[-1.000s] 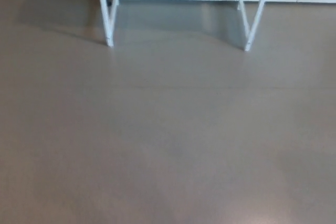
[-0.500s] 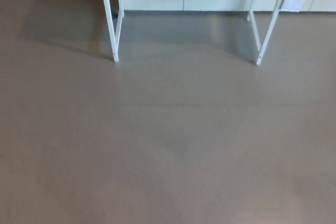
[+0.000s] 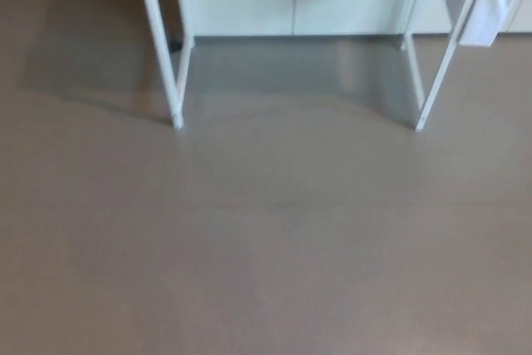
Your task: The robot walk towards a table in front and uses its left hand to pick up the pot from the base and pour water to the cup on the right hand side
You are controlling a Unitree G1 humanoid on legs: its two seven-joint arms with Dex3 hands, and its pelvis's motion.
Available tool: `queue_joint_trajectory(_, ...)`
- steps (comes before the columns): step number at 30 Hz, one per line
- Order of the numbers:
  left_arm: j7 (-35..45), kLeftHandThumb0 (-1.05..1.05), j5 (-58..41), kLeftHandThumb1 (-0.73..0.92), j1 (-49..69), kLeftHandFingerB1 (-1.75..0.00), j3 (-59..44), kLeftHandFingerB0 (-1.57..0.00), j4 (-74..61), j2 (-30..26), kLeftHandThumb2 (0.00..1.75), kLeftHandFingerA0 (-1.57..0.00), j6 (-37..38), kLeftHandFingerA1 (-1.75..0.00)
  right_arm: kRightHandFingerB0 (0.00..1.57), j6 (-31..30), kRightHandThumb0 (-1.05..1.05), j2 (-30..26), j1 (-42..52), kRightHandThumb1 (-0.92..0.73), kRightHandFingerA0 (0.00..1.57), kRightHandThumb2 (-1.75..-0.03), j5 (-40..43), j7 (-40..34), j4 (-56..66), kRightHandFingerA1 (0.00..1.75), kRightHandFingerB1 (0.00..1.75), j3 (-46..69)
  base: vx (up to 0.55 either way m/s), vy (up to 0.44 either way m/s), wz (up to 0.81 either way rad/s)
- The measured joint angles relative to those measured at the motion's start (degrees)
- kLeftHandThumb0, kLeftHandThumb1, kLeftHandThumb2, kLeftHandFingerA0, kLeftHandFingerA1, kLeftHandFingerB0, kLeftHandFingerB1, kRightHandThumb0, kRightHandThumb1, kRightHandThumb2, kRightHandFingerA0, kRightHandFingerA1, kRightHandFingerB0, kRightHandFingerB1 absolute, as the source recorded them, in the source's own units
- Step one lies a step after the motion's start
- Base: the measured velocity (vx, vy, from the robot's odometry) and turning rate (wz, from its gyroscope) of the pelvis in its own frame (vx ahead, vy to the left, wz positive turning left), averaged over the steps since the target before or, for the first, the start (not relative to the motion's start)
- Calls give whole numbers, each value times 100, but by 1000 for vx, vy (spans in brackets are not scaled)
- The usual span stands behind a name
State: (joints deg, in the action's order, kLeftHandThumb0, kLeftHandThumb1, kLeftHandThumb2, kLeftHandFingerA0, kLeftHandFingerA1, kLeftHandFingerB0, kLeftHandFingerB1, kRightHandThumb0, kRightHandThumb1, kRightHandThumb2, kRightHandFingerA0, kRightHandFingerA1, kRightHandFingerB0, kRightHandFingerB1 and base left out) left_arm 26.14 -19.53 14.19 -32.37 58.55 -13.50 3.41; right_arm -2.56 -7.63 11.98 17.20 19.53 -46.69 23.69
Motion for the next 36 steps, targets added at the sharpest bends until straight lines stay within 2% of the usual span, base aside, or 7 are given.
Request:
queue_joint_trajectory(6, 51, -11, -20, 35, 37, -48, -6, -13, -157, -50, 82, -43, 53, -60, 13, 9, -19, 21, -4, -39, 47, -86, -4, 21, 24, 63, 48, -80, 385, 240, -18)
queue_joint_trajectory(7, 51, -11, -22, 34, 70, -49, -6, -15, -159, -49, 82, -45, 53, -61, 24, 13, -24, 20, 14, -55, 55, -56, -8, 23, -13, 45, 33, -86, 306, 90, 9)
queue_joint_trajectory(9, 46, -13, -26, 49, 119, -33, -9, -31, -137, -44, 54, -58, 53, -44, 25, 26, -25, 18, 43, -54, 55, -56, -23, 32, -43, 45, 33, -102, 352, 51, 12)
queue_joint_trajectory(22, 33, -14, -86, 32, 145, -49, 6, -15, 33, -12, 81, -46, 98, -62, 14, 38, -18, -46, 66, -38, 48, -85, -61, 37, 153, 63, 49, -184, 416, -90, 3)
queue_joint_trajectory(23, 30, -14, -87, 33, 158, -49, 13, -15, 32, -12, 81, -44, 101, -61, 26, 35, -22, -48, 80, -55, 56, -56, -64, 29, 166, 45, 34, -189, 286, -26, -14)
queue_joint_trajectory(31, 17, -14, -91, 33, 85, -49, 49, -17, 86, -7, 82, -47, 110, -62, 14, 76, -19, -90, 57, -37, 48, -85, -104, 10, -129, 63, 49, -210, 350, 150, -13)
queue_joint_trajectory(36, 13, -15, -98, 34, 42, -48, 67, -14, 51, -118, 82, -43, 149, -60, 25, 99, -25, -60, 134, -55, 53, -56, -135, 12, 175, 45, 34, -334, 348, 173, -1)
